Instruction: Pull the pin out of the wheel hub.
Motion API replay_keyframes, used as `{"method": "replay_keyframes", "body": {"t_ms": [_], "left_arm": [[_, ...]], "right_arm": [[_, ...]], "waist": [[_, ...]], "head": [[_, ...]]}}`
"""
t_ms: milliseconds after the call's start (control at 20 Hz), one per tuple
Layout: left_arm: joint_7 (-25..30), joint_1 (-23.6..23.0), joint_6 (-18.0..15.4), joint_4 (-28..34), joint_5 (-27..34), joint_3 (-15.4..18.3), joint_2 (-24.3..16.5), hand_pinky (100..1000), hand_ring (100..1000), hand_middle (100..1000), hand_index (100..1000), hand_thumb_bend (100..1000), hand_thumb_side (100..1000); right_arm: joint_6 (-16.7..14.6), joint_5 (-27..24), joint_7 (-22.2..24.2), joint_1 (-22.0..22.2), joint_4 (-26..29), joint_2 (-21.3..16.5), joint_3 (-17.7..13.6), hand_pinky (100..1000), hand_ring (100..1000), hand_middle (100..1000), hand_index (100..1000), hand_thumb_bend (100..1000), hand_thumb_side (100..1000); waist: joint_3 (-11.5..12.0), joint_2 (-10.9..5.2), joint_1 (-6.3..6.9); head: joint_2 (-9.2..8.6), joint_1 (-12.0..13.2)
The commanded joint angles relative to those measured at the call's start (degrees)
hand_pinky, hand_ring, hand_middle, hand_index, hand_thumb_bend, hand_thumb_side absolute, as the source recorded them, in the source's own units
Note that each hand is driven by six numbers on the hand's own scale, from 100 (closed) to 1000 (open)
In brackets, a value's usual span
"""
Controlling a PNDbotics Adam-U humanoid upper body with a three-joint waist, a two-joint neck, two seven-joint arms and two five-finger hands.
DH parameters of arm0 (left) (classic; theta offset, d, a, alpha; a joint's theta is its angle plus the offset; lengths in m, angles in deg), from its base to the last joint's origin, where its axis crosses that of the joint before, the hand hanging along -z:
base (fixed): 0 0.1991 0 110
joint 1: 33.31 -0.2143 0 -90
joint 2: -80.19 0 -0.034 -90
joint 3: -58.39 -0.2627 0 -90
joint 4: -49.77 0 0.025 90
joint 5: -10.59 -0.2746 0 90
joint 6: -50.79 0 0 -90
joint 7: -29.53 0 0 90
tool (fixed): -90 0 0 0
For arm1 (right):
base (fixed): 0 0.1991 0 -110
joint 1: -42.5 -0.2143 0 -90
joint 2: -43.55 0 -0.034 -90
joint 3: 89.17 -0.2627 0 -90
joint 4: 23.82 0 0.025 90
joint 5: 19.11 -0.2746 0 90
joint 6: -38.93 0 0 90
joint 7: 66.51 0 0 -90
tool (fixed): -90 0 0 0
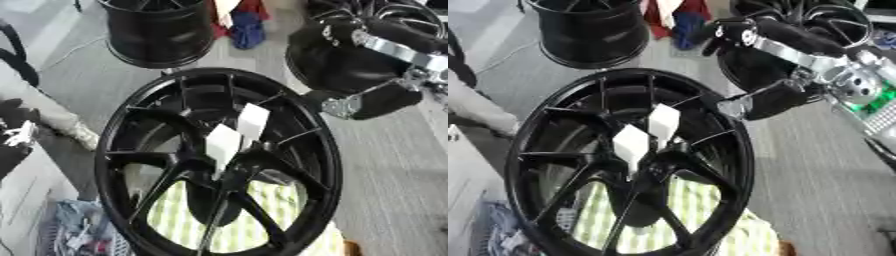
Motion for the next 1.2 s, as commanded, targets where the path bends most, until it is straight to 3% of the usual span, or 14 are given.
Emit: {"method": "replay_keyframes", "body": {"t_ms": [50,450,1200], "left_arm": [[0.5,0.7,-0.1,1.4,-0.2,-0.3,-1.2,552,602,625,762,293,292],[0.8,0.6,-0.1,1.3,-0.3,-0.5,-1.0,551,602,625,762,292,292],[1.1,0.6,0.0,1.2,-0.4,-0.6,-0.8,552,603,626,763,291,294]], "right_arm": [[-1.5,2.0,3.0,-2.3,-3.1,0.7,1.3,804,826,870,938,328,186],[-3.8,5.5,10.9,-5.8,-9.5,4.9,1.3,826,869,890,940,363,228],[-3.8,6.6,25.1,-8.3,-15.2,9.7,-1.1,817,854,858,927,342,249]], "waist": [[0.2,-0.55,0.13],[0.5,-0.55,0.26],[0.6,-0.48,0.41]], "head": [[-0.13,-0.3],[-0.13,-0.4],[-0.13,-0.3]]}}
